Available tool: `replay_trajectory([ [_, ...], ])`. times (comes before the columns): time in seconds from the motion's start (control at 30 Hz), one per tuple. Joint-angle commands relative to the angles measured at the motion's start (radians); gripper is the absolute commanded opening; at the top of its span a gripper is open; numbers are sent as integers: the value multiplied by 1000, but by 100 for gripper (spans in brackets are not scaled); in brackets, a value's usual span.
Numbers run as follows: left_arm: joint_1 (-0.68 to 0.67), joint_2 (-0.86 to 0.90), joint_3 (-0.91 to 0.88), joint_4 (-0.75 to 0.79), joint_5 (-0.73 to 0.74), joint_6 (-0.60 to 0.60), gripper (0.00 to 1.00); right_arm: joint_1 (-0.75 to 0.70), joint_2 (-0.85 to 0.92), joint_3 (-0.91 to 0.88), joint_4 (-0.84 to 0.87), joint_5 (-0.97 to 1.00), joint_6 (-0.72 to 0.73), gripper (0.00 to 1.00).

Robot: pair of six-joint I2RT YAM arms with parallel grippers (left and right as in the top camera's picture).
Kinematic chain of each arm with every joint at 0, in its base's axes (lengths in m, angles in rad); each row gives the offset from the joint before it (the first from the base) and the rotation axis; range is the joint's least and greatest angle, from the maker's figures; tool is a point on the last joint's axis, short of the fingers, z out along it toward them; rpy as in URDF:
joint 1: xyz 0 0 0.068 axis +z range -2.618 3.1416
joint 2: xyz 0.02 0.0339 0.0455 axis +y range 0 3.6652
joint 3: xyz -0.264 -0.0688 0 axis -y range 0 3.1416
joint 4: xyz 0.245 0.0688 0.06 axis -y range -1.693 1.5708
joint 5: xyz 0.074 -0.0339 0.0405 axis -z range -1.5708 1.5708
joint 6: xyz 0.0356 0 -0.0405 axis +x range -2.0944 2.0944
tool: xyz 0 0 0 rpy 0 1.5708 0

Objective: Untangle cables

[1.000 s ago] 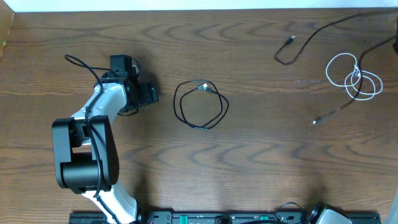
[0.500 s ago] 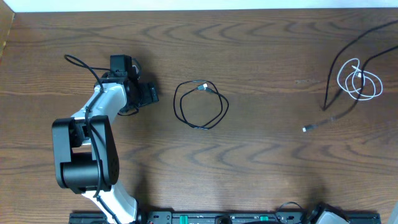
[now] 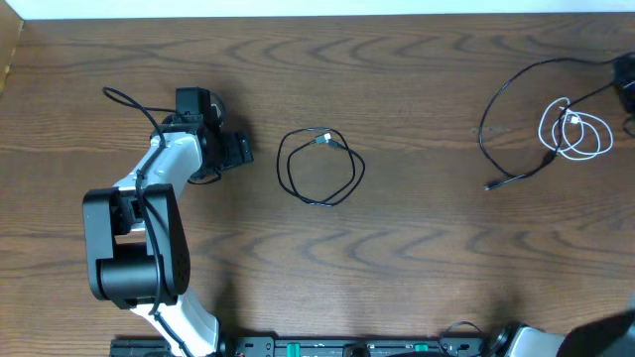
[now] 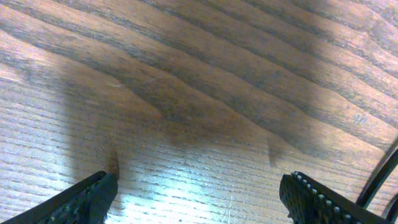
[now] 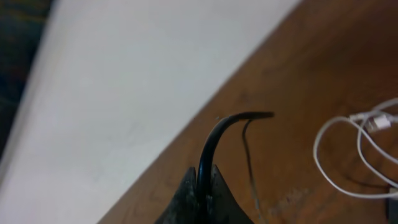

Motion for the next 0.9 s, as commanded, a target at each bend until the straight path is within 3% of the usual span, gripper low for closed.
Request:
replay_trajectory([
  [0.0, 0, -22, 0, -3, -6, -14, 88, -6, 67, 8, -8, -25, -16, 1],
  [0.27, 0, -22, 0, -3, -6, -14, 88, -6, 192, 8, -7, -25, -34, 1],
  [0.33, 0, -22, 0, -3, -6, -14, 89, -6, 215, 8, -9, -24, -64, 7],
  [0.37, 0, -22, 0, -3, -6, -14, 88, -6, 225, 8, -14, -24, -75, 13],
  [0.43, 0, -22, 0, -3, -6, -14, 88, -6, 240, 8, -35, -10, -93, 39],
  [0.5, 0, -22, 0, -3, -6, -14, 88, -6, 251, 8, -81, 58, -106, 74],
  [0.53, 0, -22, 0, -3, -6, -14, 89, -6, 251, 8, -97, 85, -111, 80],
  [0.67, 0, -22, 0, -3, -6, -14, 88, -6, 252, 8, -164, 184, -149, 85],
  [0.87, -14, -22, 0, 4, -6, -14, 89, 16, 252, 6, -251, 193, -214, 82],
])
